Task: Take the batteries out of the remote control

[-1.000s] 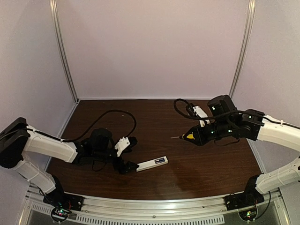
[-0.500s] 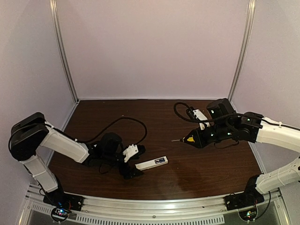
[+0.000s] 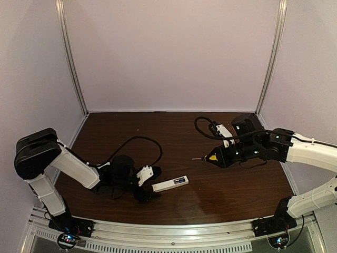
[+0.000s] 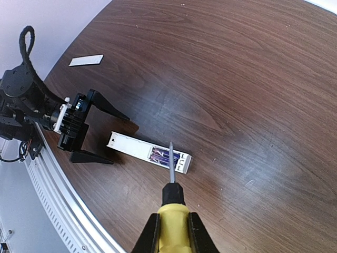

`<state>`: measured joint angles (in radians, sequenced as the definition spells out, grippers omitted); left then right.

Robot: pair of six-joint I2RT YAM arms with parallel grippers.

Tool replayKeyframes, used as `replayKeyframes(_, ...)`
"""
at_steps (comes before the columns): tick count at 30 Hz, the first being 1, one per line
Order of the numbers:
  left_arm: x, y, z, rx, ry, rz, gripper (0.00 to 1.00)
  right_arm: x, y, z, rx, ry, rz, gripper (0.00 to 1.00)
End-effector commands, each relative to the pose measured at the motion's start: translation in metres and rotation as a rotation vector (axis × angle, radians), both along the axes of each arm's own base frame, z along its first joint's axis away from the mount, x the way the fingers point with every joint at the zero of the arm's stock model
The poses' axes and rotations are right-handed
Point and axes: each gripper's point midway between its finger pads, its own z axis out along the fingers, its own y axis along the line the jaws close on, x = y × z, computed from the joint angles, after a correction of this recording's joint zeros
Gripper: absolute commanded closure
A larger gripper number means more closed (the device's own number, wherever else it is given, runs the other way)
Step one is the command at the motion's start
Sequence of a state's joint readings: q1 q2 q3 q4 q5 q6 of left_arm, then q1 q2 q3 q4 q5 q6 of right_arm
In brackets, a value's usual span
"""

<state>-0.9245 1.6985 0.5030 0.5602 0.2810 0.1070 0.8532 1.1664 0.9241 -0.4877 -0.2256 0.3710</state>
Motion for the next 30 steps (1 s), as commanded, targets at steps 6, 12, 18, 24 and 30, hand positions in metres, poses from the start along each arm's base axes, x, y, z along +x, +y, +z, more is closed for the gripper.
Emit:
replayKeyframes(6, 0.004, -0.005, 0.005, -0.093, -0.067, 0.021, 0.13, 0.003, 0.006, -0.007, 0.019, 0.009, -0.003, 1.00)
replayKeyframes(12, 0.006, -0.005, -0.002, -0.089, -0.071, 0.028, 0.16, 0.005, 0.008, -0.006, 0.023, 0.006, -0.006, 1.00)
replayKeyframes(18, 0.006, -0.007, -0.006, -0.085, -0.079, 0.024, 0.20, 0.005, 0.009, -0.008, 0.023, 0.010, -0.008, 1.00)
replayKeyframes(24, 0.006, -0.012, -0.008, -0.084, -0.079, 0.007, 0.22, 0.005, 0.009, -0.008, 0.027, 0.009, -0.009, 1.00)
replayKeyframes(30, 0.008, -0.016, -0.011, -0.079, -0.078, 0.001, 0.25, 0.005, 0.009, -0.008, 0.031, 0.010, -0.011, 1.00)
